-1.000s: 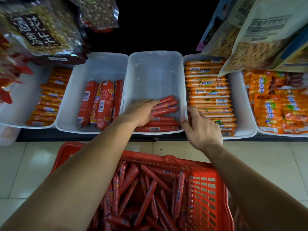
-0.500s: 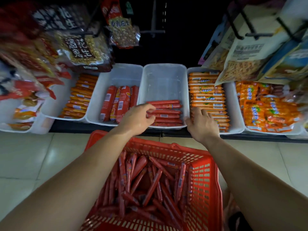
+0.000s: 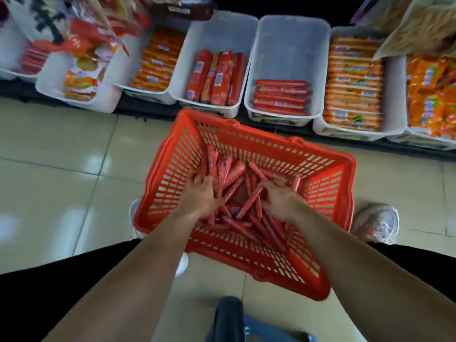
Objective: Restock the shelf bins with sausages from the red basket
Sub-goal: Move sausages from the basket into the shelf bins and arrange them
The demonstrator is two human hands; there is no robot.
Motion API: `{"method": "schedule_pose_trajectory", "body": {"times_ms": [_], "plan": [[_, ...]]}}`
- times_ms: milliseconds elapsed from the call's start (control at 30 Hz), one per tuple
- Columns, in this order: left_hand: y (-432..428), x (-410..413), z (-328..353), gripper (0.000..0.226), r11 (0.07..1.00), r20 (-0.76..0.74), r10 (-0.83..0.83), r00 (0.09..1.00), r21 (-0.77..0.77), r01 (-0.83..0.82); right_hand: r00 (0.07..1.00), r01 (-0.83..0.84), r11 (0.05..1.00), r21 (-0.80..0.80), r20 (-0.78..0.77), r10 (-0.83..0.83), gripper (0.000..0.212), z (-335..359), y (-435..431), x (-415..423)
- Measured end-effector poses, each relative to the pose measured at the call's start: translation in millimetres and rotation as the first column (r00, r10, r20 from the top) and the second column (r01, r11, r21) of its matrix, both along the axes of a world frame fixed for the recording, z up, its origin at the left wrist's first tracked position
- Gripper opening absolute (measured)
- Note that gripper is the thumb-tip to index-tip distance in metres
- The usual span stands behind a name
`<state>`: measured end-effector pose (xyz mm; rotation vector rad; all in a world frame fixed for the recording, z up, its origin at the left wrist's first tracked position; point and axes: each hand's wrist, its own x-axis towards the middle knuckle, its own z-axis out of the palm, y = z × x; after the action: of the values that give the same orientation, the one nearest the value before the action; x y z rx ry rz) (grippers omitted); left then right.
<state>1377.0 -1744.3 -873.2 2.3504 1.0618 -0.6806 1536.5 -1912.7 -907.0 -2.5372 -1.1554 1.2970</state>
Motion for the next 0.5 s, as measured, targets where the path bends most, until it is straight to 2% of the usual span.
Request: {"method": "schedule_pose_trajectory", "body": {"times_ms": [167,333,400,500], "plan": [[14,-4,-41,0.089,0.957,0.074,0.290,0.954,-0.051,-0.287,0.988,0.142,0.987,-0.069,-0.058,-0.146,0.082,-43,14,-16],[23,12,-73,0.100,0.919,0.071,0.390,0.918,-0.087,-0.384,0.887,0.461,0.884,-0.082,0.033,-0.460,0.080,-67,30,-39],[24,20,-78,0.103,0.900,0.068,0.435,0.898,-0.075,-0.430,0.856,0.517,0.851,-0.093,0.041,-0.516,0.094,-74,33,-45],[32,34,-88,0.095,0.898,0.022,0.440,0.898,0.005,-0.440,0.869,0.493,0.856,-0.154,0.061,-0.490,0.115,-83,36,-49]]}}
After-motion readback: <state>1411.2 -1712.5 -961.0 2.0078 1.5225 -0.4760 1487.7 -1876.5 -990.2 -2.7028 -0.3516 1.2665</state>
